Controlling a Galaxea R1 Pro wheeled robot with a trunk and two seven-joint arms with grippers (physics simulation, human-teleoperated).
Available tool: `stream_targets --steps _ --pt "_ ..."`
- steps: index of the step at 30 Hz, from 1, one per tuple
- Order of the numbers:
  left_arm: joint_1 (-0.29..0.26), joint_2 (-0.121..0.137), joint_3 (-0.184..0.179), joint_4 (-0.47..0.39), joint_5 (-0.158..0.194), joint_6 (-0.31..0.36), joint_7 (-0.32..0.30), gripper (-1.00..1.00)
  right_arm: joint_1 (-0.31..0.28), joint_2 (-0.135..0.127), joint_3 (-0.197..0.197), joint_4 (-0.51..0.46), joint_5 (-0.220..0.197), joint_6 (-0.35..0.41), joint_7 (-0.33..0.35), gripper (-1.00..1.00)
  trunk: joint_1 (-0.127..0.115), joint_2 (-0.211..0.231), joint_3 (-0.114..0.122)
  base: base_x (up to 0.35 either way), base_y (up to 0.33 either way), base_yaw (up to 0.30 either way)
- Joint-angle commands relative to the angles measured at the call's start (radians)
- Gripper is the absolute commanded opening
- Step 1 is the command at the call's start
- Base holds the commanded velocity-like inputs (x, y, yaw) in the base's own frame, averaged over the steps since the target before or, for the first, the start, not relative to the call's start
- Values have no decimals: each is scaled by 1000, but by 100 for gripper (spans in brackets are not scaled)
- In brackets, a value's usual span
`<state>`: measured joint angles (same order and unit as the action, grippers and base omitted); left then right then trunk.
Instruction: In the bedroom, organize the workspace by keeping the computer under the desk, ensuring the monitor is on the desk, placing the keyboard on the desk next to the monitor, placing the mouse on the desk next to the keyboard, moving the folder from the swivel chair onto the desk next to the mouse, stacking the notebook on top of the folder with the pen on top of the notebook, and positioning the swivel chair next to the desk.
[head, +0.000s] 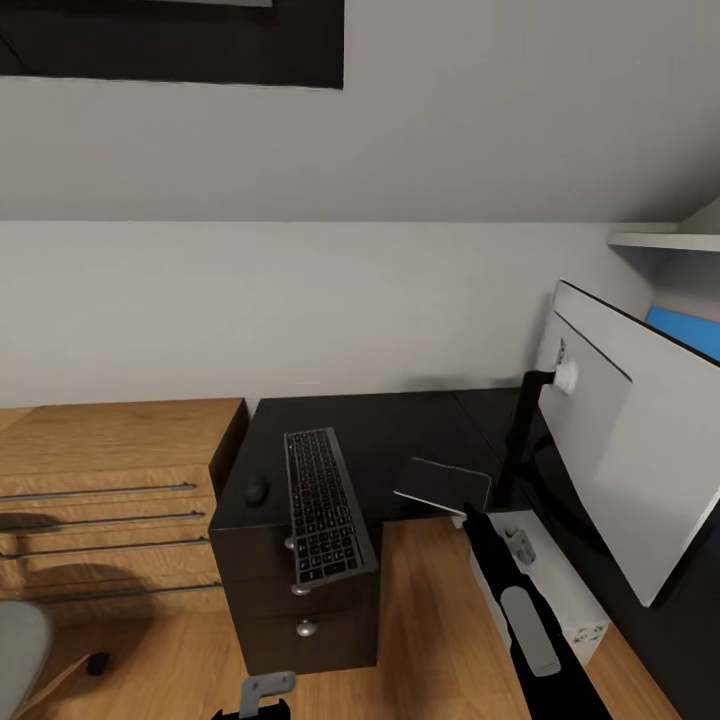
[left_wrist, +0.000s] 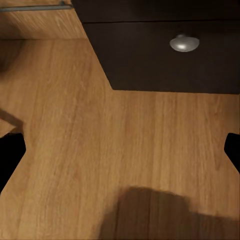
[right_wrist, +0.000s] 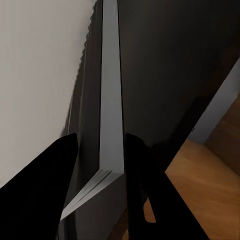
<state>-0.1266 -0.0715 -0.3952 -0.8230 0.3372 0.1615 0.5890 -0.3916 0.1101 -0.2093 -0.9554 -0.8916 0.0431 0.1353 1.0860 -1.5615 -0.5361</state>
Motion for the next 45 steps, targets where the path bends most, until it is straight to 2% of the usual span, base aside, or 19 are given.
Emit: stream_targets --steps 1,12,17,22,33,45 --pt "-1 1 -4 -1 5 4 8 100 -1 1 0 2 -10 1 6 -100 0 -1 -1 125 0 0" --pt "-1 1 -3 -1 6 4 9 100 -2 5 11 41 -10 -6 6 -100 0 -1 -1 19 0 0" --pt "-1 0 -5 -1 5 4 9 100 -6 5 12 88 -10 -67 6 -100 0 -1 -1 0 0 0" --pt "-1 -1 -5 -1 5 4 9 100 -7 5 13 109 -10 -85 6 -100 0 -1 -1 0 0 0" --pt "-1 -1 -5 -1 5 4 9 100 -7 10 15 114 -10 -90 6 -100 0 -1 -1 12 11 0" --pt "-1 -1 -6 0 5 4 8 100 -7 11 18 115 -10 -91 6 -100 0 -1 -1 164 146 0"
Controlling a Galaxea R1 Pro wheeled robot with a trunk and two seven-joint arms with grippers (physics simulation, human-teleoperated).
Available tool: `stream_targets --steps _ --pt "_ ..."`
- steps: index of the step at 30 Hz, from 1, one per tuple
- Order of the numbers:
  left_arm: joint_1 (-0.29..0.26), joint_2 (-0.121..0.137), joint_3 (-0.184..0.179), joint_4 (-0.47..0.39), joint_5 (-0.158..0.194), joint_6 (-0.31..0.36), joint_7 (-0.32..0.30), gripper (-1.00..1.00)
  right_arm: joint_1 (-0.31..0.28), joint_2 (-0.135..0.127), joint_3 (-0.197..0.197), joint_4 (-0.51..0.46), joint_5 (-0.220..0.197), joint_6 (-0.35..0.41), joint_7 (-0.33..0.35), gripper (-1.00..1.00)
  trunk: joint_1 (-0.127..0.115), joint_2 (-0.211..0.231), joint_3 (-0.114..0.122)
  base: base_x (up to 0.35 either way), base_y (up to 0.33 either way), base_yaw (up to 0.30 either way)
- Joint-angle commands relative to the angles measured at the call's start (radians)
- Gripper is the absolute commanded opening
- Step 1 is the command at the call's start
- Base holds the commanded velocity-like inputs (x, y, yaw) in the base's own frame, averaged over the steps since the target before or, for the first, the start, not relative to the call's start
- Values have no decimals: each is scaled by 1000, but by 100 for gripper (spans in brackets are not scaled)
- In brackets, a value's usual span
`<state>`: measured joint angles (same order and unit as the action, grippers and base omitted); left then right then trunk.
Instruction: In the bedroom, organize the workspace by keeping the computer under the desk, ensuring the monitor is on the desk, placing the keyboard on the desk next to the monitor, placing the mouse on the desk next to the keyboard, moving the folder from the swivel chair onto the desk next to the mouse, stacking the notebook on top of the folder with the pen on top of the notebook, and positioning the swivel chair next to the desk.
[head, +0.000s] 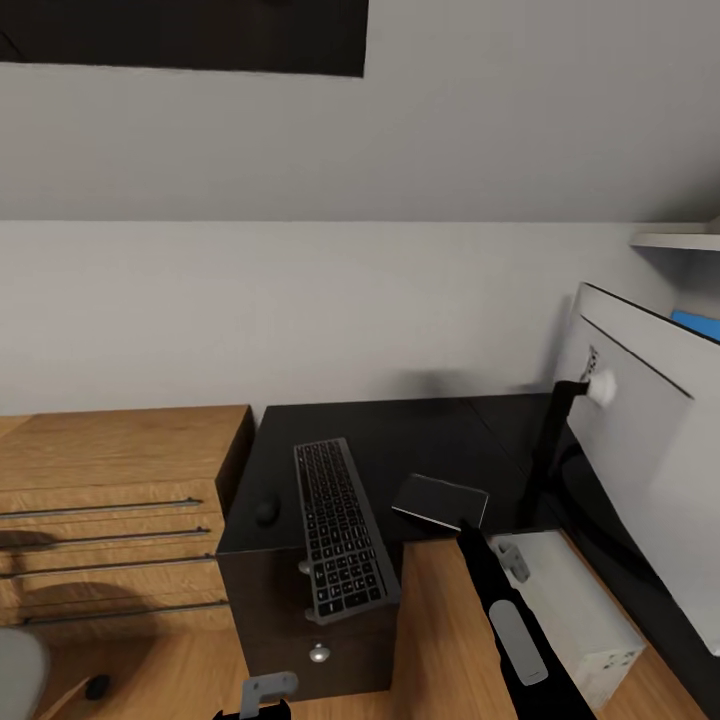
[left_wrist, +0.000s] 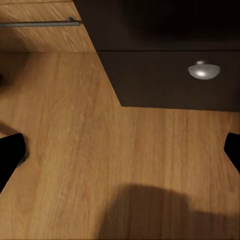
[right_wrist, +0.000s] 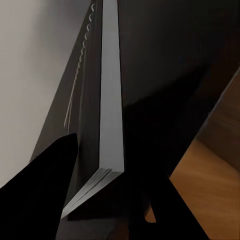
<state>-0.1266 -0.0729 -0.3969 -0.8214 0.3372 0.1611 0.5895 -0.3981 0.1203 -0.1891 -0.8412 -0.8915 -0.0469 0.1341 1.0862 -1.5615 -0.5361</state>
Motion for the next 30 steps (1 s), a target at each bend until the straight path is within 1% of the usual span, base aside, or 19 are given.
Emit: stream_targets --steps 1,30 --pt "-1 1 -4 -1 5 5 7 100 -1 1 -3 1 -11 -1 7 -100 0 -1 -1 44 33 0" --pt "-1 1 -3 -1 5 5 7 100 -1 1 -3 1 -12 0 7 -100 0 -1 -1 3 2 0"
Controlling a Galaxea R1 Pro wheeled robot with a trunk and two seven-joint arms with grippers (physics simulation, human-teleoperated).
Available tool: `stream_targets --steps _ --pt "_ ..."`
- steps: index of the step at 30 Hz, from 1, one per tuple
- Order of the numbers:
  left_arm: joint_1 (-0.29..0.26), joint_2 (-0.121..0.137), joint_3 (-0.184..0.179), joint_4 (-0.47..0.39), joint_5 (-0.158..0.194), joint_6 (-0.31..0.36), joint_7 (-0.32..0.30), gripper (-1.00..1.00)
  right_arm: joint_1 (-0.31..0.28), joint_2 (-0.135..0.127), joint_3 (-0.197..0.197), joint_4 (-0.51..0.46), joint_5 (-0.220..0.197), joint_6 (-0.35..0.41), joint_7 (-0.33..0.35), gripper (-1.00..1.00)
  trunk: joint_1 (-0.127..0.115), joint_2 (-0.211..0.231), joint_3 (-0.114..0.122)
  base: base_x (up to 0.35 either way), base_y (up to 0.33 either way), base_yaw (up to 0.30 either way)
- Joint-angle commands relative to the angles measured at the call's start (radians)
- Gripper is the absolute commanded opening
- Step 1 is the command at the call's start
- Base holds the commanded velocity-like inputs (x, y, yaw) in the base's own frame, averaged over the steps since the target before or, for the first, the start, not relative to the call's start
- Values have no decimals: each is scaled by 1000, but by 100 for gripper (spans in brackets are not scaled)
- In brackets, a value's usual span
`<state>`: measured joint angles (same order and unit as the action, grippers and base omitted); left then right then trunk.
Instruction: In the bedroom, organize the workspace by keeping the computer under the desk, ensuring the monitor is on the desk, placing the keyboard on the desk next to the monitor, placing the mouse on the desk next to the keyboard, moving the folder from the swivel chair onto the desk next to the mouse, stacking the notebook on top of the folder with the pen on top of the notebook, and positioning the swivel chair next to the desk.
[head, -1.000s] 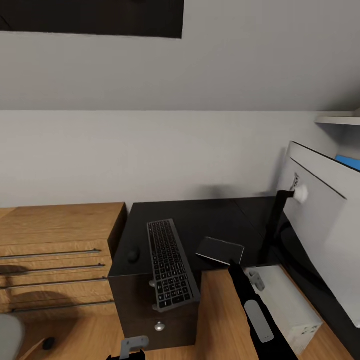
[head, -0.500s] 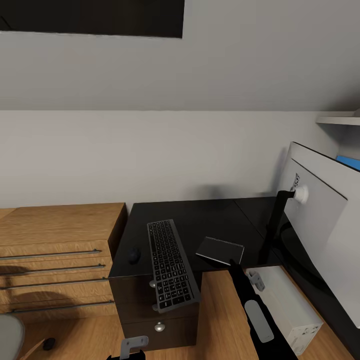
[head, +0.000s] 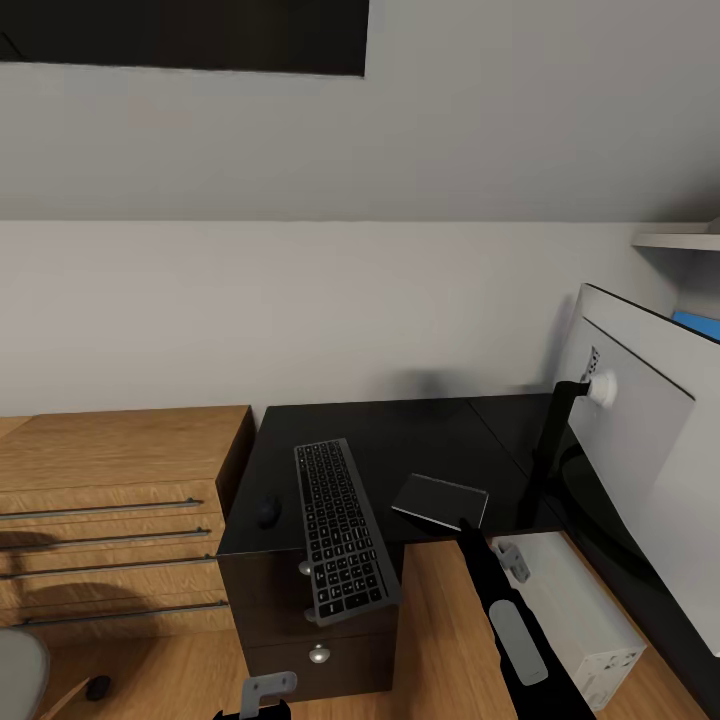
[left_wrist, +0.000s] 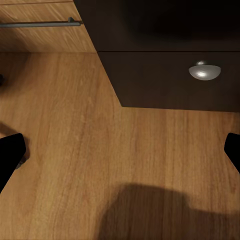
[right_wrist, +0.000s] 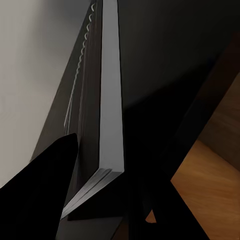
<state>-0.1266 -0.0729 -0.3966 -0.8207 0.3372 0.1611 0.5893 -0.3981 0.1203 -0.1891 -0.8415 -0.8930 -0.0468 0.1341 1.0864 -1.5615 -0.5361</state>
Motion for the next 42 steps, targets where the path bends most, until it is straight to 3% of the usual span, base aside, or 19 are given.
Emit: stream_targets --steps 1,10,11,31,42 --pt "-1 1 -4 -2 5 5 7 100 -1 1 -3 1 -11 -1 7 -100 0 -1 -1 0 0 0" --pt "-1 1 -4 -1 5 5 7 100 -1 1 -3 0 -11 -1 6 -100 0 -1 -1 0 0 0" --pt "-1 1 -4 -1 5 5 7 100 -1 1 -3 0 -11 -1 5 100 0 -1 -1 0 0 0" --pt "-1 -2 -6 24 3 5 6 100 -1 1 -3 -1 -11 1 -7 100 0 -1 -1 -4 0 0" --pt "-1 -2 -7 27 3 5 6 100 -1 1 -3 -1 -12 1 -7 100 0 -1 -1 -248 0 0"
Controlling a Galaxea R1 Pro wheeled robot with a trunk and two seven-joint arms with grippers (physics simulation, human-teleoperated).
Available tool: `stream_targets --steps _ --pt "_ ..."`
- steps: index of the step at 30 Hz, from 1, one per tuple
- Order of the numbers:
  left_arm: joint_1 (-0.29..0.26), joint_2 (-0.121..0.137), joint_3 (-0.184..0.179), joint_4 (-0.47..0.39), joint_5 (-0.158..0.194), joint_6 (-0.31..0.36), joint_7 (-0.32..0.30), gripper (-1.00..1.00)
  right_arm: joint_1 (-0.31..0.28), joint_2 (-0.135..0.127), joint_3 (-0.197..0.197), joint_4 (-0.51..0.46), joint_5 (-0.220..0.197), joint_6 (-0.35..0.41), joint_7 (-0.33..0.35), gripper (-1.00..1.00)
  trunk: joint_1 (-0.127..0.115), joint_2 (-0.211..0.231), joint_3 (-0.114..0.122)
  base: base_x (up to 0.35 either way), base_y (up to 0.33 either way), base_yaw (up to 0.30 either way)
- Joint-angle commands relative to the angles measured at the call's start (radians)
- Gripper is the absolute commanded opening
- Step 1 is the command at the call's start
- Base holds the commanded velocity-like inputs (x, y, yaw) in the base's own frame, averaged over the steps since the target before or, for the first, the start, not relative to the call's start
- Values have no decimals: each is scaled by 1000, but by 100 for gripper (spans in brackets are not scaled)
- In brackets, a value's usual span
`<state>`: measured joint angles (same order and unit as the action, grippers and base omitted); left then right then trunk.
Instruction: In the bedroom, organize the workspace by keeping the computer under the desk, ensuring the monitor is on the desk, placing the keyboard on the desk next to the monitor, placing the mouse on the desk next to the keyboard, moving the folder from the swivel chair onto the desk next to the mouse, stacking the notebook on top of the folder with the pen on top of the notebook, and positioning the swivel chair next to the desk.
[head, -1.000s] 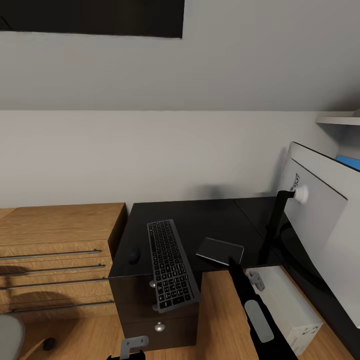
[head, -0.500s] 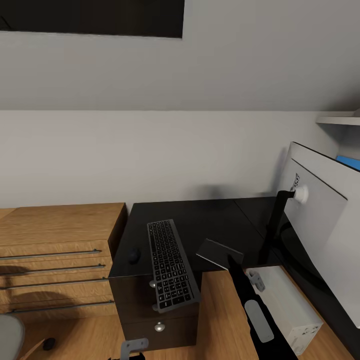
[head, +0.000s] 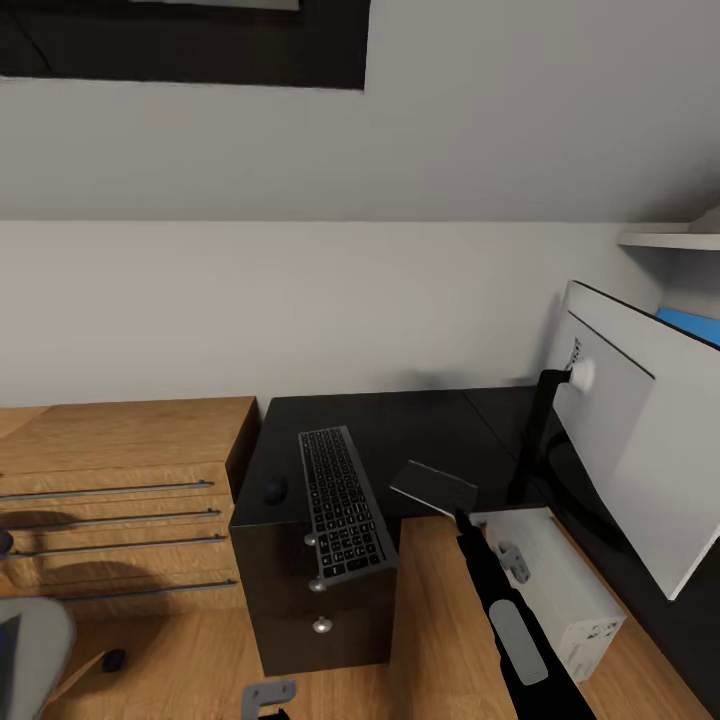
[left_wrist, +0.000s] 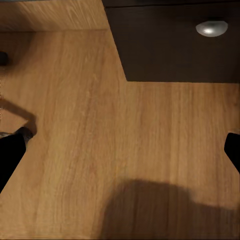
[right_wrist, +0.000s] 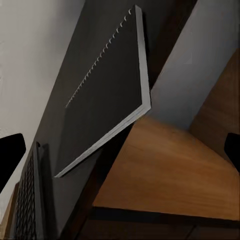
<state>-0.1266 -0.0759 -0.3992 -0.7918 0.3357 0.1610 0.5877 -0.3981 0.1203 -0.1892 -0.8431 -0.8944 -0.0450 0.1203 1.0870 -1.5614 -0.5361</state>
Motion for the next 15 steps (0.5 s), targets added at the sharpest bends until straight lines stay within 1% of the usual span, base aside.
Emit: stream_targets --steps 1,7,10,13,15 --pt "-1 1 -4 -1 5 5 7 100 -1 1 -3 1 -11 -1 7 100 -1 -1 -1 -322 0 0" --pt "-1 1 -3 -1 5 5 7 100 -1 1 -3 2 -11 -1 7 100 -1 -1 -1 -301 0 0" --pt "-1 1 -3 -1 5 5 8 100 -1 1 -3 2 -11 -1 6 100 -1 -1 -1 -147 0 0" --pt "-1 1 -3 1 6 4 8 100 -1 1 -3 3 -11 -1 5 100 -1 -1 -1 -64 0 0" --pt "-1 1 -2 6 6 4 7 100 -1 0 -3 3 -11 -1 4 100 -8 13 5 -28 0 0"
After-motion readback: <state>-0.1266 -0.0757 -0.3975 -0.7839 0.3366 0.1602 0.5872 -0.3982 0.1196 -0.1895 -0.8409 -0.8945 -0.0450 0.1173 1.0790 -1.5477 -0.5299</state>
